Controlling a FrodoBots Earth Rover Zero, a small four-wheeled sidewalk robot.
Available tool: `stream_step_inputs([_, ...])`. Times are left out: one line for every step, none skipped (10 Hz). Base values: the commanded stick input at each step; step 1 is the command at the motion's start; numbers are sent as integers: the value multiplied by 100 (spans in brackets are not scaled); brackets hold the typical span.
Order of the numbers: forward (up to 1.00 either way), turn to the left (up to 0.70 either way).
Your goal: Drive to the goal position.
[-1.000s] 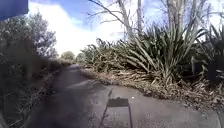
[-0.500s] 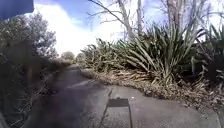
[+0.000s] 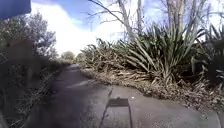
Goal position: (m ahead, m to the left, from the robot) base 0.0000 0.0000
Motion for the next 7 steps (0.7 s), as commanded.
stream_step_inputs([57, 23])
stream_step_inputs([63, 25])
stream_step_inputs([69, 27])
stream_step_inputs([75, 30])
stream_step_inputs([81, 32])
stream_step_inputs([85, 34])
stream_step_inputs([85, 34])
